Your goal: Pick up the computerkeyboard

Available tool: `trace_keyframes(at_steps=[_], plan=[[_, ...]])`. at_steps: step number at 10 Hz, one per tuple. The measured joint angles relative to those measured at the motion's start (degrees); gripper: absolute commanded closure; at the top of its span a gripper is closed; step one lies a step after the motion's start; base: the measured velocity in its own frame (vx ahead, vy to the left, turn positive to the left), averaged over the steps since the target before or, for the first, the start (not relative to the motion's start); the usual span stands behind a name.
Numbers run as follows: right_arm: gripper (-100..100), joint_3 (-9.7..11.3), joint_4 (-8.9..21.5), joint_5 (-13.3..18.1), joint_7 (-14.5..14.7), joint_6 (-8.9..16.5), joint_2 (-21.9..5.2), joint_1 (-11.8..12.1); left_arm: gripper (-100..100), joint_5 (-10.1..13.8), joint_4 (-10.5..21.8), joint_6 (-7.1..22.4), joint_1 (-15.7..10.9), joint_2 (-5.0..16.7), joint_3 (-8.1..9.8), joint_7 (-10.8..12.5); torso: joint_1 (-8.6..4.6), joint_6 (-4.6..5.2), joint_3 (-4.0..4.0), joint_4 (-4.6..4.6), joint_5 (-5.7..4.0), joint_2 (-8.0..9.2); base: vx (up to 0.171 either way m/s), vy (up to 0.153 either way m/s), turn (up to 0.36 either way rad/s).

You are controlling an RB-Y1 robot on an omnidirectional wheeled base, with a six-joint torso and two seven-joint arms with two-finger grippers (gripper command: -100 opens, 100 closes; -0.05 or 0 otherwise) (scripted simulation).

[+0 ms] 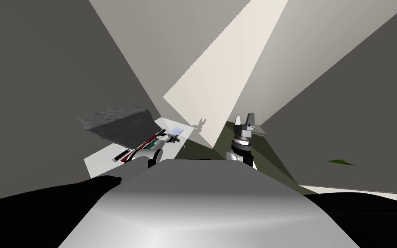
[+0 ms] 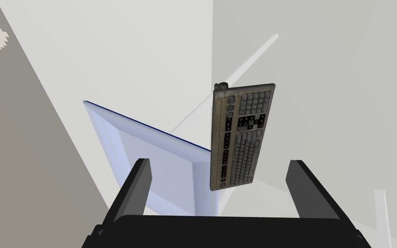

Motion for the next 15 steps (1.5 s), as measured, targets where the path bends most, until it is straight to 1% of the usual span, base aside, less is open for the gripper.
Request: trace_keyframes(at_steps=[1, 2, 3, 4, 5, 6, 7, 8, 10, 11, 14, 15], plan=[[0, 0.0, 0.0, 0.0, 0.0, 0.0, 0.0, 0.0, -100, 0.7, 1.7, 0.2, -0.6, 0.2, 0.23, -0.9, -0.02, 0.01, 0.0, 0.0, -0.01, -0.01, 0.03, 0.041, -0.086], [0, 0.0, 0.0, 0.0, 0.0, 0.0, 0.0, 0.0, -100, 1.8, 4.6, 0.3, -1.9, 0.4, 0.59, -2.3, 0.02, 0.01, -0.02, -0.01, 0.0, -0.04, 0.039, 0.067, -0.069], [0, 0.0, 0.0, 0.0, 0.0, 0.0, 0.0, 0.0, -100, 0.7, 1.8, 1.9, 0.1, 0.2, 0.13, -0.7, 0.12, -0.01, -0.03, -0.01, 0.03, -0.05, 0.027, 0.053, -0.015], [0, 0.0, 0.0, 0.0, 0.0, 0.0, 0.0, 0.0, -100, 1.0, 2.8, 2.5, -0.3, 0.2, 0.23, -0.4, 0.08, -0.01, -0.03, -0.01, 0.02, -0.04, 0.011, 0.023, 0.003], [0, 0.0, 0.0, 0.0, 0.0, 0.0, 0.0, 0.0, -100, 1.3, 3.9, 2.3, -0.7, 0.3, 0.38, -1.0, -0.01, -0.01, 0.0, 0.0, 0.0, 0.0, 0.003, 0.007, 0.001], [0, 0.0, 0.0, 0.0, 0.0, 0.0, 0.0, 0.0, 0, 1.4, 4.0, 2.2, -0.7, 0.3, 0.39, -1.2, -0.08, 0.0, 0.02, 0.01, -0.02, 0.04, 0.0, 0.0, 0.0], [0, 0.0, 0.0, 0.0, 0.0, 0.0, 0.0, 0.0, -100, 1.4, 4.0, 2.2, -0.7, 0.3, 0.39, -1.2, -0.11, 0.0, 0.03, 0.01, -0.02, 0.05, 0.01, 0.035, -0.1], [0, 0.0, 0.0, 0.0, 0.0, 0.0, 0.0, 0.0, -100, 1.8, 5.8, 1.1, -1.3, -0.1, 0.25, -1.5, -0.02, 0.02, 0.02, 0.01, -0.01, 0.03, 0.008, 0.056, -0.08], [0, 0.0, 0.0, 0.0, 0.0, 0.0, 0.0, 0.0, -100, 1.0, 4.3, 0.5, -0.3, -0.6, -0.47, 0.5, 0.04, -0.01, 0.03, 0.01, 0.01, 0.05, -0.002, 0.045, -0.057], [0, 0.0, 0.0, 0.0, 0.0, 0.0, 0.0, 0.0, -100, 0.9, 4.8, -0.2, -0.3, -0.9, -0.79, 1.0, 0.04, 0.01, 0.04, 0.02, 0.01, 0.08, -0.001, 0.055, -0.074], [0, 0.0, 0.0, 0.0, 0.0, 0.0, 0.0, 0.0, -100, -0.2, 3.5, -1.8, 1.1, -1.9, -2.08, 4.1, 0.07, -0.01, 0.03, 0.01, 0.02, 0.05, 0.002, 0.044, -0.055], [0, 0.0, 0.0, 0.0, 0.0, 0.0, 0.0, 0.0, 100, -0.2, 3.4, -1.9, 1.1, -2.0, -2.13, 4.4, 0.03, -0.01, 0.0, 0.0, 0.01, 0.0, 0.0, 0.0, 0.0]])
